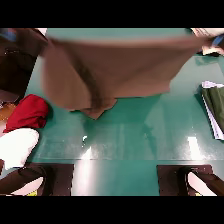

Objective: Fold the shirts.

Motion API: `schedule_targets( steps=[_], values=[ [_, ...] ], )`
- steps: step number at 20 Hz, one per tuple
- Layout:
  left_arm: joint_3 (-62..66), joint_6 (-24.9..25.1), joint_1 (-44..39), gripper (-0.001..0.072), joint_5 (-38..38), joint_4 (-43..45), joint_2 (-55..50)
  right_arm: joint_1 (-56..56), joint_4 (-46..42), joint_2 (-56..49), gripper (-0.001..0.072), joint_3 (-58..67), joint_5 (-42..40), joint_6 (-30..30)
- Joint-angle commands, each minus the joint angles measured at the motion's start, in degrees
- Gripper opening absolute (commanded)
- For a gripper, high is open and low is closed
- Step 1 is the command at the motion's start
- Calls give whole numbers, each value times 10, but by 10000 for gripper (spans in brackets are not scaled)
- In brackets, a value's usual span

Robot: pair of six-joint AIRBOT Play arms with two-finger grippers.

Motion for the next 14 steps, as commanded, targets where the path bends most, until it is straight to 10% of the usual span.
schedule_targets(
  steps=[1, 11, 14],
  values=[
    [121, -2, 1, 26, 72, -9, 45, 0, -6, 15, 14, 147, -31, 1],
    [133, 12, 1, 26, 237, -243, 146, 0, -37, 34, 13, 234, -19, 21],
    [97, 14, 1, 25, 231, -193, 133, 0, -82, 44, 13, 162, 5, 98]
  ],
)
